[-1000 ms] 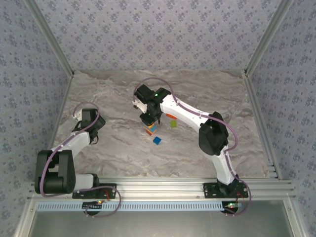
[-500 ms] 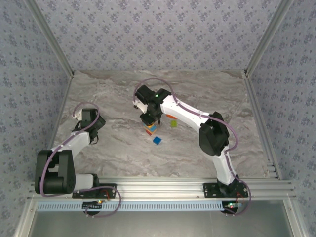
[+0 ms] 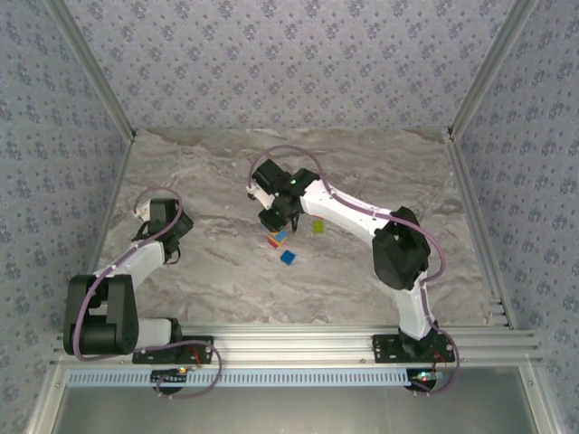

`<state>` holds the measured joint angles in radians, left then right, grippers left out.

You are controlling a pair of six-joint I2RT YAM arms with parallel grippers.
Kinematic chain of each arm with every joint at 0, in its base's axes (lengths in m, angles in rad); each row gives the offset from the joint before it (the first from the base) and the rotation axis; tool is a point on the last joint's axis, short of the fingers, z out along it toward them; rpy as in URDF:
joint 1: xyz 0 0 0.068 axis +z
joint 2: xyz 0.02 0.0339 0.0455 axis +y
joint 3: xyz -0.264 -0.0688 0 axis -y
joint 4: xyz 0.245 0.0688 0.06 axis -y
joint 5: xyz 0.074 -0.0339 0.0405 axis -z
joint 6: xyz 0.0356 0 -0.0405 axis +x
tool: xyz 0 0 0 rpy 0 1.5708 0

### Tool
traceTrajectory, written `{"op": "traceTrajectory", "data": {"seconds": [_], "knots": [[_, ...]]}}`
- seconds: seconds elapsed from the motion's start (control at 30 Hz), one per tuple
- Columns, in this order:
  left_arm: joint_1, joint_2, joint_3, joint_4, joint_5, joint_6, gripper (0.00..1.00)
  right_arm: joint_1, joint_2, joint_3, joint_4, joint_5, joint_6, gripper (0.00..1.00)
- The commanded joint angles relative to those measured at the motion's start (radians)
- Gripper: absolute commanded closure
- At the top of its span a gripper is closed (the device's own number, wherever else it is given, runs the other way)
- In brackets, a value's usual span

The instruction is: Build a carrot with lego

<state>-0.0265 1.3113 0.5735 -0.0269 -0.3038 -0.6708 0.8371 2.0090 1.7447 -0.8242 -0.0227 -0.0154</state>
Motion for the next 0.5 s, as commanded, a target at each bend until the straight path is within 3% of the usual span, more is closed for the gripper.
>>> {"op": "traceTrajectory", "data": {"seconds": [0.0,0.47], "knots": [[-0.006,0.002,0.022,-0.015,-0.017,0.013,0.16,0.001,0.043,-0.106,-0.113,0.006,0.030,0.73],[-0.006,0.006,0.025,-0.015,-0.017,0.013,0.16,0.001,0.011,-0.182,-0.075,0.010,0.045,0.73]]}}
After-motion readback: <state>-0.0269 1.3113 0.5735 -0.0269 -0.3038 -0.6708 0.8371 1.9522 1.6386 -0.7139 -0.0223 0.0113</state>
